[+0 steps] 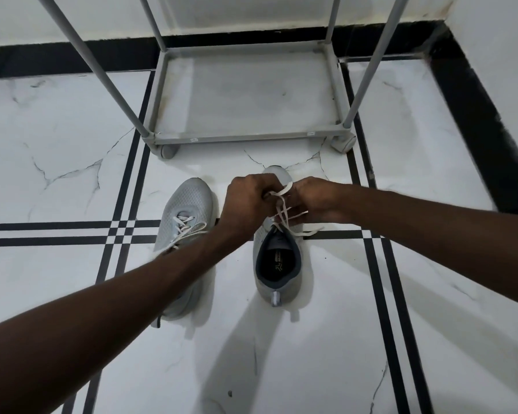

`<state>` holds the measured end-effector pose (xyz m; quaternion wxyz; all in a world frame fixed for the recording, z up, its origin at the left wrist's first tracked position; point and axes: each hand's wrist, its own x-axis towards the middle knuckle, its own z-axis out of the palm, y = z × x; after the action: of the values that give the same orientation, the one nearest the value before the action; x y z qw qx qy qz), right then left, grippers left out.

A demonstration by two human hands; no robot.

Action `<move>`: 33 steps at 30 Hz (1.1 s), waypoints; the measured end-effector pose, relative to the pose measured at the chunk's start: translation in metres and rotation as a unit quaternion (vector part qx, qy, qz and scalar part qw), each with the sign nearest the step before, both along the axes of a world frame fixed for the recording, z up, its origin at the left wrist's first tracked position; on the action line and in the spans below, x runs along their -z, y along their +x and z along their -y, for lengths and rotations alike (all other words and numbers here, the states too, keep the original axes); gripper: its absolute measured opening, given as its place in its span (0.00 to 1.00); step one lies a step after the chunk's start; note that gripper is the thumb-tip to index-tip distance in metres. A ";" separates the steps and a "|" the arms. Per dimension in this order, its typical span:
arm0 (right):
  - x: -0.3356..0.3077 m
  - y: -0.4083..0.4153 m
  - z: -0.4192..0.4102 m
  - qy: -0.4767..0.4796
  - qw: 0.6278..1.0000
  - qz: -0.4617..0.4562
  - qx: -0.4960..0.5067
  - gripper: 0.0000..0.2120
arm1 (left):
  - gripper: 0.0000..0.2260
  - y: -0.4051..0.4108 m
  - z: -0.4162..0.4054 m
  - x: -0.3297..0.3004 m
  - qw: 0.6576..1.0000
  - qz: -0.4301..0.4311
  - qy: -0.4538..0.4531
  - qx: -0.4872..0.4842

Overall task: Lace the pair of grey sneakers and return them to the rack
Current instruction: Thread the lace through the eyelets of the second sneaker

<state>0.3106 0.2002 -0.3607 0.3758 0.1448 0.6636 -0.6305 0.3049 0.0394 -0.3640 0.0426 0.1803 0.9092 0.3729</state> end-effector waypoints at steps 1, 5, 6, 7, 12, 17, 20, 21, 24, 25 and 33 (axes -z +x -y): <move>0.001 0.000 -0.002 0.006 1.000 0.009 -0.002 0.09 | 0.05 -0.001 0.001 0.000 1.000 0.017 0.009 -0.017; 0.002 0.000 -0.004 0.077 0.994 -0.017 0.081 0.08 | 0.05 0.000 0.009 0.000 0.993 0.075 0.052 -0.076; 0.003 0.000 -0.005 0.102 0.987 -0.037 0.114 0.09 | 0.04 0.001 0.012 0.002 0.987 0.106 0.073 -0.097; 0.005 0.001 -0.006 0.134 0.979 -0.062 0.144 0.09 | 0.04 0.003 0.014 0.004 0.977 0.144 0.104 -0.120; 0.023 0.010 -0.029 0.427 0.865 -0.257 0.068 0.17 | 0.08 0.003 0.042 0.017 0.927 0.250 0.118 -0.253; 0.055 0.033 -0.075 0.601 0.720 -0.320 -0.131 0.19 | 0.12 0.013 0.077 0.031 0.923 0.262 0.036 -0.279; 0.065 0.043 -0.083 0.613 0.696 -0.317 -0.196 0.22 | 0.14 0.016 0.087 0.035 0.921 0.270 -0.014 -0.280; 0.066 0.043 -0.081 0.616 0.689 -0.319 -0.208 0.23 | 0.13 0.015 0.087 0.034 0.922 0.271 -0.023 -0.276; 0.066 0.043 -0.063 0.616 0.675 -0.355 -0.197 0.18 | 0.11 0.011 0.085 0.038 0.949 0.192 -0.065 -0.240; 0.065 0.041 -0.055 0.597 0.691 -0.366 -0.181 0.15 | 0.16 0.011 0.081 0.039 0.967 0.123 -0.088 -0.203; 0.046 0.044 0.013 0.351 0.862 -0.333 -0.152 0.05 | 0.10 0.019 0.056 0.041 0.987 0.100 -0.122 0.037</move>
<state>0.3546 0.1873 -0.4065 0.1473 -0.0541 0.9405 -0.3014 0.3243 -0.0164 -0.4052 0.1686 0.1689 0.9317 0.2739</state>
